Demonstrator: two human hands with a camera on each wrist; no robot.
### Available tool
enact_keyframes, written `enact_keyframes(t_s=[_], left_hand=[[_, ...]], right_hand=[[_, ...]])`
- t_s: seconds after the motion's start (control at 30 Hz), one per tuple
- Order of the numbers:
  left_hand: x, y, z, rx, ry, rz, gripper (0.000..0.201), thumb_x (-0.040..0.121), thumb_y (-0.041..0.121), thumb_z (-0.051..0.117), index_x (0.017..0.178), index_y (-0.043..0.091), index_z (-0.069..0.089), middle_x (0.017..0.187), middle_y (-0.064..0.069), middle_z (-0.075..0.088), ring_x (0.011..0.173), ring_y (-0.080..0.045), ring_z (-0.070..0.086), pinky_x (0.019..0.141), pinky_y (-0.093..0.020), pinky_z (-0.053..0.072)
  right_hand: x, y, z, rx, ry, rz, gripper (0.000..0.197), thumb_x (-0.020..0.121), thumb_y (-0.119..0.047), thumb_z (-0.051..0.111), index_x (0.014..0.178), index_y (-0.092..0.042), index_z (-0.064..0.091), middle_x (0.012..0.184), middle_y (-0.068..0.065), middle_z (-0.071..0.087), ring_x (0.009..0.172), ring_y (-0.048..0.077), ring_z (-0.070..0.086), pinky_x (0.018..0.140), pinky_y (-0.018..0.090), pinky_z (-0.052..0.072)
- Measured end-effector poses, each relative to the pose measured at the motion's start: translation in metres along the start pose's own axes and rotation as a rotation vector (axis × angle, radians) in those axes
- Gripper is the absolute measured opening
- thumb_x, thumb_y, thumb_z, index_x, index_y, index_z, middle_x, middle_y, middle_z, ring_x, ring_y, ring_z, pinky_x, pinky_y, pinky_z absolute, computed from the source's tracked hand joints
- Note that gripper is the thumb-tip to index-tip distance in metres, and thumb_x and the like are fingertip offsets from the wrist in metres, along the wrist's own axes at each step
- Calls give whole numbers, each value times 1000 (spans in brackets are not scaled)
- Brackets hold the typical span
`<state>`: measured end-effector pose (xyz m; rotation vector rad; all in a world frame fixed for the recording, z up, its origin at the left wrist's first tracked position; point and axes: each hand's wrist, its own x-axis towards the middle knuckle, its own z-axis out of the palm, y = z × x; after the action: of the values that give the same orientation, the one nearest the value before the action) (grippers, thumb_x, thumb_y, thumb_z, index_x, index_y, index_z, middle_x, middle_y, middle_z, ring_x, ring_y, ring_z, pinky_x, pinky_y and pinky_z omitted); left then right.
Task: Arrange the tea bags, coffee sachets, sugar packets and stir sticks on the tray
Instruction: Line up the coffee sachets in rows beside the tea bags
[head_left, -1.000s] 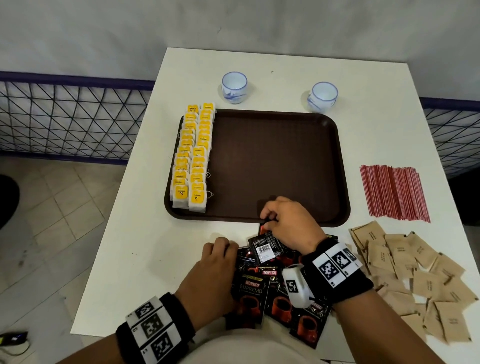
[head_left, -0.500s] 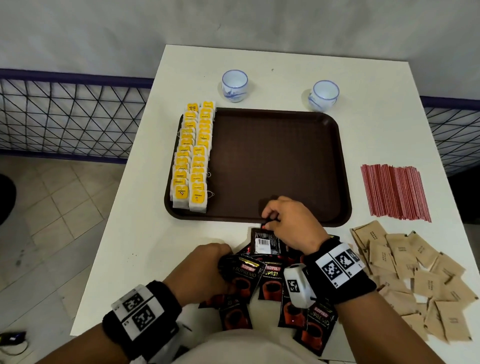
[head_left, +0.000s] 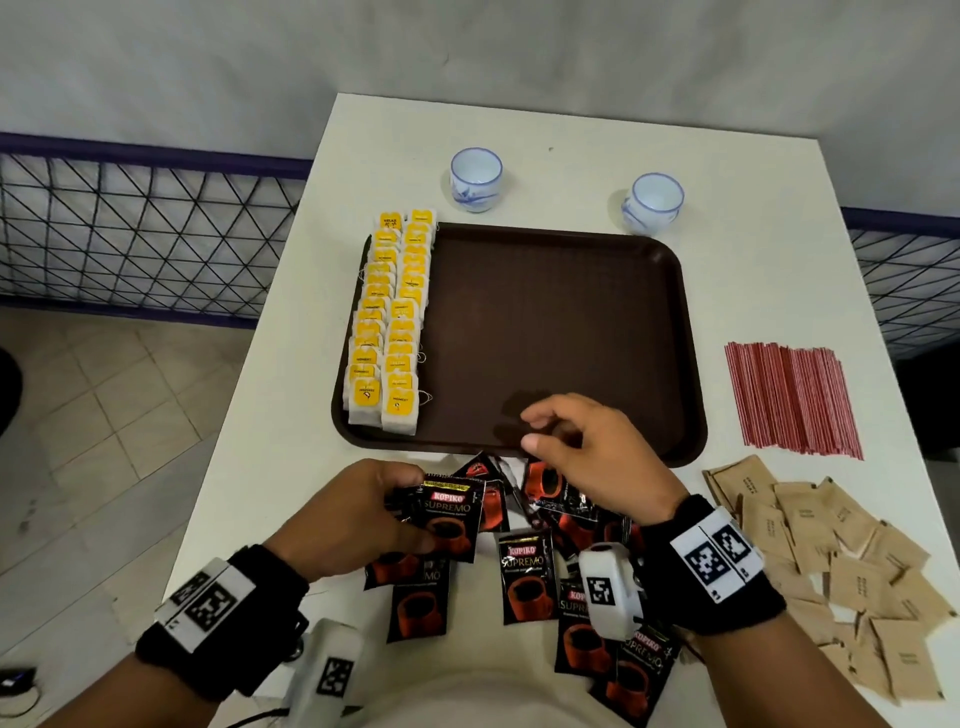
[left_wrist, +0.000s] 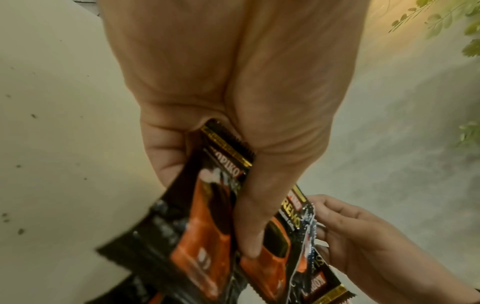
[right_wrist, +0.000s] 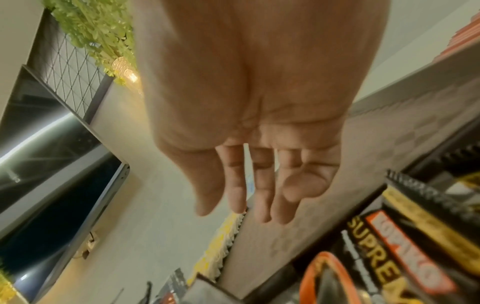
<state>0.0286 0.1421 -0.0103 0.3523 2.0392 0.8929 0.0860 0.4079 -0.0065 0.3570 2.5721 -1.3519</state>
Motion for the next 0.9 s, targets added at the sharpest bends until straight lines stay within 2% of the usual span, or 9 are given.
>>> enact_keyframes(t_s=[0.1, 0.2, 0.3, 0.4, 0.5, 0.57, 0.67, 0.8, 0.9], left_hand=[[2, 5, 0, -30, -6, 44, 29, 74, 14, 88, 94, 30, 74, 90, 19, 77, 85, 3, 70, 73, -11, 52], [4, 11, 3, -93, 6, 102, 33, 74, 13, 88, 99, 31, 74, 92, 19, 77, 86, 3, 71, 73, -8, 50], [7, 15, 5, -159, 17, 137, 40, 77, 4, 84, 105, 30, 73, 93, 20, 77, 87, 5, 70, 72, -6, 48], [11, 20, 5, -210, 8, 177, 37, 79, 6, 84, 108, 26, 74, 96, 16, 78, 90, 2, 72, 74, -9, 51], [17, 22, 5, -229, 7, 217, 40, 79, 12, 85, 114, 25, 72, 104, 13, 77, 97, -2, 72, 81, -15, 54], [21, 23, 6, -252, 13, 223, 43, 79, 12, 85, 117, 24, 70, 107, 11, 77, 101, -5, 72, 85, -20, 56], [27, 21, 8, -263, 33, 229, 48, 79, 12, 85, 121, 24, 68, 110, 9, 76, 107, -7, 70, 92, -29, 56], [33, 18, 10, -307, 103, 191, 48, 75, 13, 88, 118, 25, 68, 112, 6, 75, 111, -5, 67, 97, -30, 54], [35, 23, 10, -433, 140, 134, 45, 75, 5, 87, 112, 24, 69, 107, 8, 77, 105, -8, 71, 85, -25, 58]], right_hand=[[-6, -11, -1, 94, -141, -19, 38, 84, -37, 77, 121, -31, 68, 114, -14, 65, 92, 4, 65, 84, 12, 50], [-8, -14, 0, 122, -171, -14, 44, 81, -41, 79, 122, -32, 66, 116, -13, 66, 94, 7, 67, 87, 21, 54], [-8, -14, -2, 160, -176, -8, 49, 79, -35, 83, 124, -33, 65, 117, -14, 66, 100, 5, 65, 86, 20, 52], [-7, -14, -5, 146, -190, -14, 53, 79, -23, 83, 128, -34, 64, 116, -16, 65, 105, -2, 60, 88, 16, 47], [-6, -14, -5, 192, -221, -5, 64, 81, -15, 82, 134, -39, 57, 122, -9, 63, 116, 2, 60, 105, 31, 48], [-6, -16, -6, 258, -240, -2, 67, 80, -14, 82, 138, -36, 54, 123, -6, 65, 118, 6, 62, 108, 37, 47], [-6, -17, -6, 230, -198, -15, 54, 79, -16, 82, 125, -31, 59, 113, -2, 69, 109, 12, 66, 101, 44, 50], [-4, -16, -3, 218, -111, 21, 31, 83, -15, 79, 106, -27, 62, 102, -4, 72, 98, 10, 69, 94, 48, 53], [-3, -17, -1, 283, -101, 52, 25, 84, -16, 78, 104, -24, 63, 103, -1, 73, 99, 13, 70, 93, 50, 54]])
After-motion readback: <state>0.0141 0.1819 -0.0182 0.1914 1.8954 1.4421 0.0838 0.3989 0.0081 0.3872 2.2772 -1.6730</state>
